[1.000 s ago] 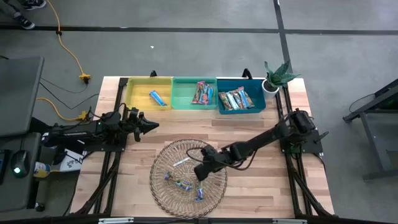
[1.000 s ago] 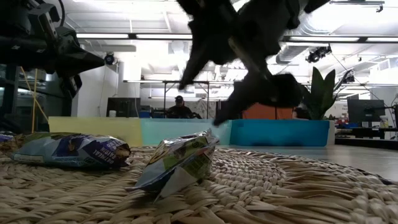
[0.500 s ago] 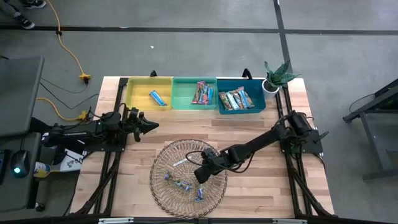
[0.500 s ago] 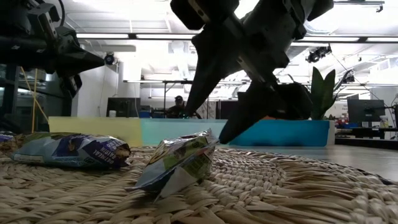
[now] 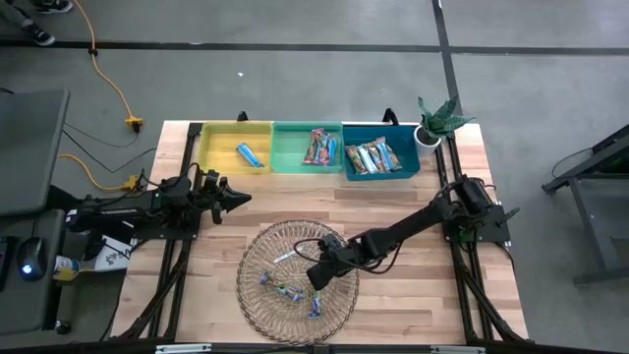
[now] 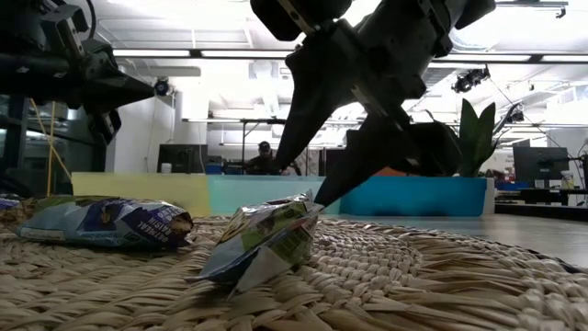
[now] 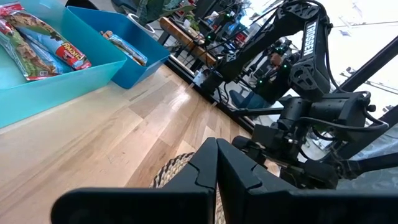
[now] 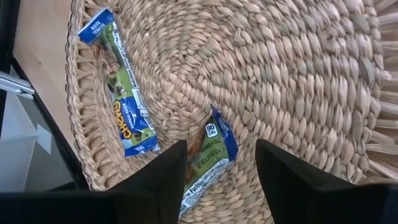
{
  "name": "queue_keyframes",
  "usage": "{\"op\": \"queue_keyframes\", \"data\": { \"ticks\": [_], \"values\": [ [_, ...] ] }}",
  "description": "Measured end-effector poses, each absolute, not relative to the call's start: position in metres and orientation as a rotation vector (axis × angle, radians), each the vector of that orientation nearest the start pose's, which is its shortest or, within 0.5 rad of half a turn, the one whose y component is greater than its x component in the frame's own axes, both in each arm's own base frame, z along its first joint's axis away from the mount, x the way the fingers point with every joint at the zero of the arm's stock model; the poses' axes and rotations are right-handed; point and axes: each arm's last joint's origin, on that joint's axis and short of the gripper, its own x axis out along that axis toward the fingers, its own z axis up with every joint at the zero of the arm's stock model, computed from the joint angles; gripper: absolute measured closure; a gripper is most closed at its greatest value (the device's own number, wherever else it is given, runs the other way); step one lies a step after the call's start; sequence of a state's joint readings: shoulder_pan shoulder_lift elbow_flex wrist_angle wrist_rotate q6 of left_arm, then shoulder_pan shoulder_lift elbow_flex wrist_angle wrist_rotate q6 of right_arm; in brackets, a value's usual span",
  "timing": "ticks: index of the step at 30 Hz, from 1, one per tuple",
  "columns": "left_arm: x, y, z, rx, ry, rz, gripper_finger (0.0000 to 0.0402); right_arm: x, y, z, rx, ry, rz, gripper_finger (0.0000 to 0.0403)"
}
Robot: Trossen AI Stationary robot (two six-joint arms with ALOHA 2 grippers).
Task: Pick and place Granola Bars by type
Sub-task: Put the blue granola bar into the yellow bin
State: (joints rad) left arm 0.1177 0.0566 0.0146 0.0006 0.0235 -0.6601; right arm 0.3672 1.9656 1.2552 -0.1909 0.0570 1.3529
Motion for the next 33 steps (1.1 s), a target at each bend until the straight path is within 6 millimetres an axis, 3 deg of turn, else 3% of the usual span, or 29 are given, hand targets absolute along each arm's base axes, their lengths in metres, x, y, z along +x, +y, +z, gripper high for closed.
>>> {"op": "queue_keyframes", "data": {
  "ticks": [33],
  "values": [
    [0.100, 0.011, 0.164, -0.662, 0.008, 0.105, 0.0401, 0.385, 0.145, 0.145, 1.047, 0.882, -0.372, 0.0234]
  ]
}}
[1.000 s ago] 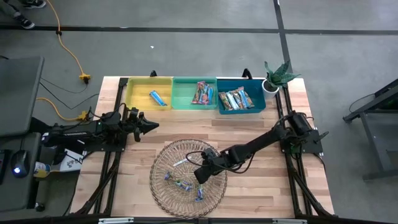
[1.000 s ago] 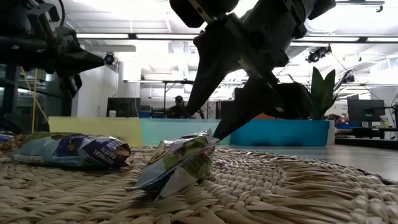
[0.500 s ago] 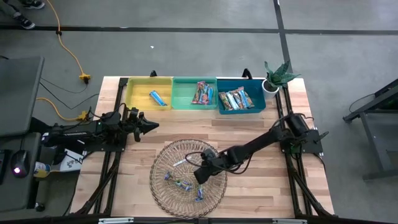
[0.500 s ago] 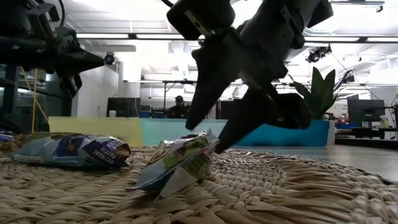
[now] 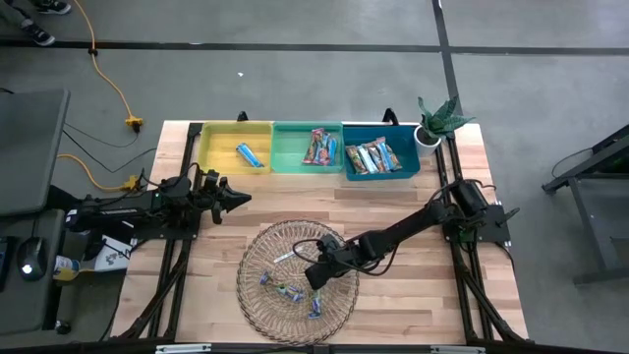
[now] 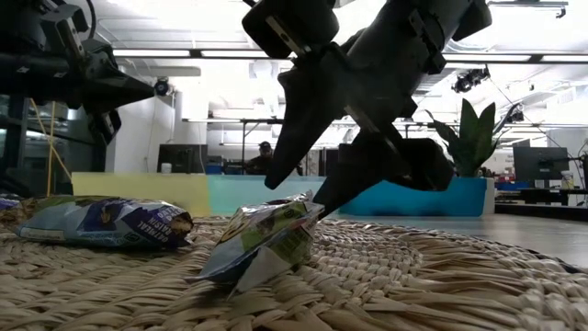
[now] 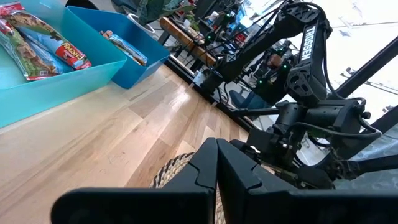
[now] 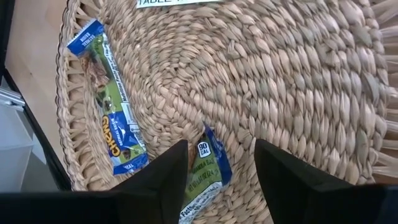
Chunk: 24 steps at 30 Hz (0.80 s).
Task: Pick and place Granola Bars by type
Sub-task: Put the blue granola bar into the yellow bin
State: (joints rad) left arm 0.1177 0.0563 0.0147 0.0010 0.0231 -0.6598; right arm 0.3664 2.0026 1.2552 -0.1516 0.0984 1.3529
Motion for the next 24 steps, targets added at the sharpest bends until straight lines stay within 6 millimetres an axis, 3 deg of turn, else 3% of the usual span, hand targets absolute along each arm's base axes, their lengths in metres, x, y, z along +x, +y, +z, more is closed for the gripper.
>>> {"op": "queue_keyframes", "data": {
  "ticks": [24],
  "values": [
    [0.0997, 0.0111, 0.1640, -0.662, 0.008, 0.105, 0.0401, 0.3840, 0.1450, 0.1446, 1.052, 0.906, -0.362, 0.0334]
  ]
}}
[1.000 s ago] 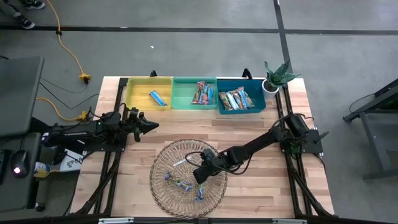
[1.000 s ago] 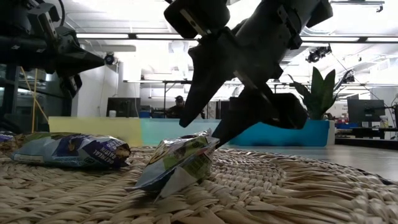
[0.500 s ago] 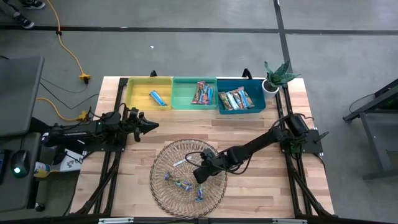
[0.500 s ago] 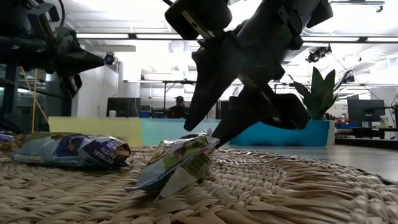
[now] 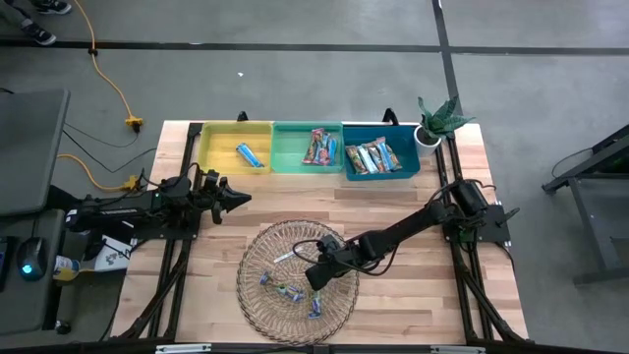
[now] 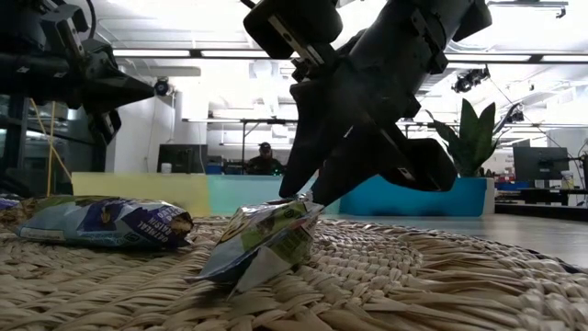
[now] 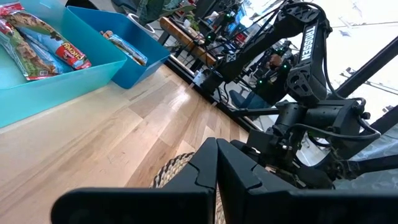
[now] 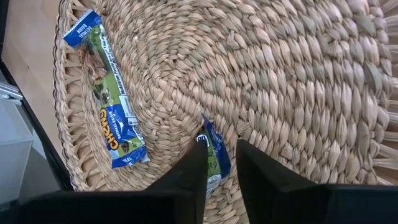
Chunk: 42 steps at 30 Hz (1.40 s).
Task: Pick and place Granola Bars by type
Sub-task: Put the blue granola bar into the yellow bin
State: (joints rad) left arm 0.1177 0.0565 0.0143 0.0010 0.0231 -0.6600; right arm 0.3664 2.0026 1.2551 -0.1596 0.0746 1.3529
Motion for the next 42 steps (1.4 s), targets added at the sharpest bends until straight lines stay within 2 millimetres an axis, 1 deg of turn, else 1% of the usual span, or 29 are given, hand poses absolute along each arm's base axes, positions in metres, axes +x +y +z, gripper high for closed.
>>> {"op": "queue_keyframes", "data": {
  "ticks": [4, 8, 10, 19, 26, 29, 38, 42],
  "values": [
    [0.100, 0.011, 0.164, -0.662, 0.009, 0.105, 0.0401, 0.384, 0.145, 0.145, 1.048, 0.906, -0.359, 0.0356],
    [0.100, 0.011, 0.164, -0.662, 0.008, 0.105, 0.0401, 0.384, 0.145, 0.145, 1.044, 0.907, -0.358, 0.0389],
    [0.100, 0.011, 0.164, -0.662, 0.008, 0.105, 0.0401, 0.384, 0.145, 0.145, 1.043, 0.908, -0.355, 0.0399],
    [0.100, 0.011, 0.164, -0.662, 0.008, 0.105, 0.0401, 0.385, 0.147, 0.146, 1.064, 0.924, -0.306, 0.0403],
    [0.100, 0.011, 0.164, -0.662, 0.008, 0.105, 0.0401, 0.396, 0.144, 0.154, 1.083, 0.776, -0.274, 0.0403],
    [0.100, 0.011, 0.164, -0.662, 0.008, 0.105, 0.0401, 0.399, 0.142, 0.157, 1.081, 0.738, -0.257, 0.0403],
    [0.100, 0.011, 0.164, -0.662, 0.008, 0.105, 0.0401, 0.400, 0.141, 0.157, 1.073, 0.746, -0.243, 0.0402],
    [0.100, 0.011, 0.164, -0.662, 0.008, 0.105, 0.0401, 0.399, 0.142, 0.157, 1.088, 0.781, -0.210, 0.0402]
  ]
}}
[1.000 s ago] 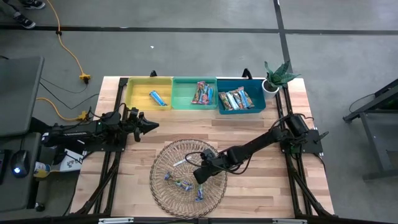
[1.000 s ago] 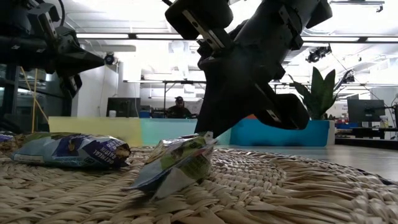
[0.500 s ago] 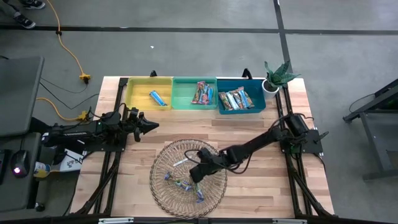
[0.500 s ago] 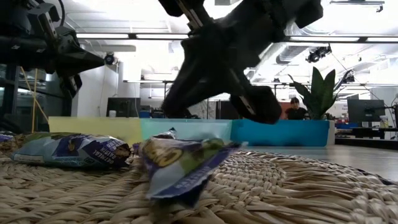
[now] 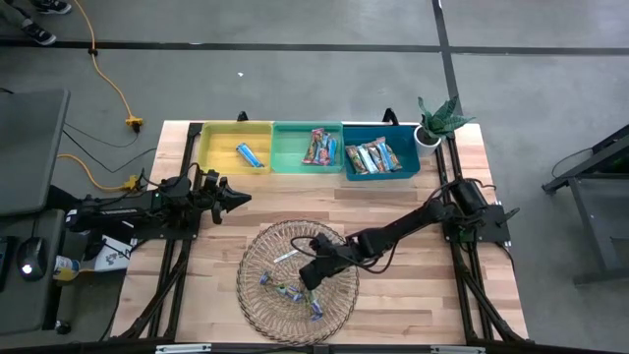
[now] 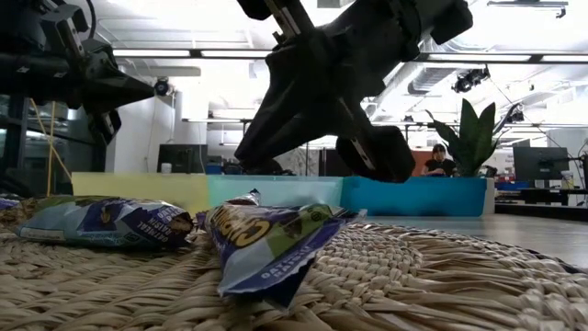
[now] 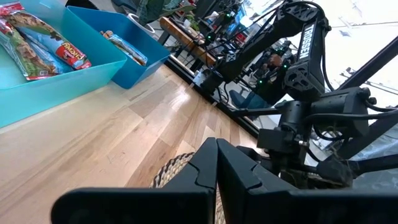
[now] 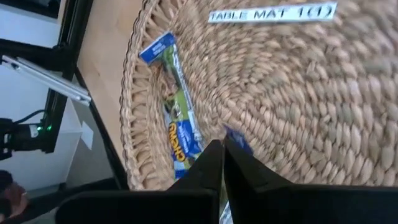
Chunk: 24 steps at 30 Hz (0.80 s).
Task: Pick and place Granola Bars by type
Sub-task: Put the blue granola bar into the yellow bin
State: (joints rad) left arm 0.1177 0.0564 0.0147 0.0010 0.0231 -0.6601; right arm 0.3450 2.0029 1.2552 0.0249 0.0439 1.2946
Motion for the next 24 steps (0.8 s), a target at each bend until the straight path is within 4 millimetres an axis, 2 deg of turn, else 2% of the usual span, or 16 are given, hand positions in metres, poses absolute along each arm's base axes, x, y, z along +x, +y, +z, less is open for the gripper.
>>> {"op": "queue_keyframes", "data": {
  "ticks": [6, 11, 14, 18, 24],
  "values": [
    [0.100, 0.011, 0.164, -0.662, 0.008, 0.105, 0.0401, 0.398, 0.146, 0.157, 1.128, 0.875, -0.113, 0.0402],
    [0.100, 0.011, 0.164, -0.662, 0.009, 0.103, 0.0401, 0.397, 0.153, 0.161, 1.127, 0.975, 0.111, 0.0403],
    [0.100, 0.011, 0.164, -0.662, 0.009, 0.104, 0.0401, 0.397, 0.155, 0.162, 1.124, 0.989, 0.158, 0.0402],
    [0.100, 0.011, 0.164, -0.662, 0.009, 0.104, 0.0401, 0.398, 0.158, 0.166, 1.118, 0.961, 0.213, 0.0402],
    [0.100, 0.011, 0.164, -0.662, 0.009, 0.103, 0.0401, 0.402, 0.169, 0.179, 0.994, 0.821, 0.347, 0.0402]
  ]
}}
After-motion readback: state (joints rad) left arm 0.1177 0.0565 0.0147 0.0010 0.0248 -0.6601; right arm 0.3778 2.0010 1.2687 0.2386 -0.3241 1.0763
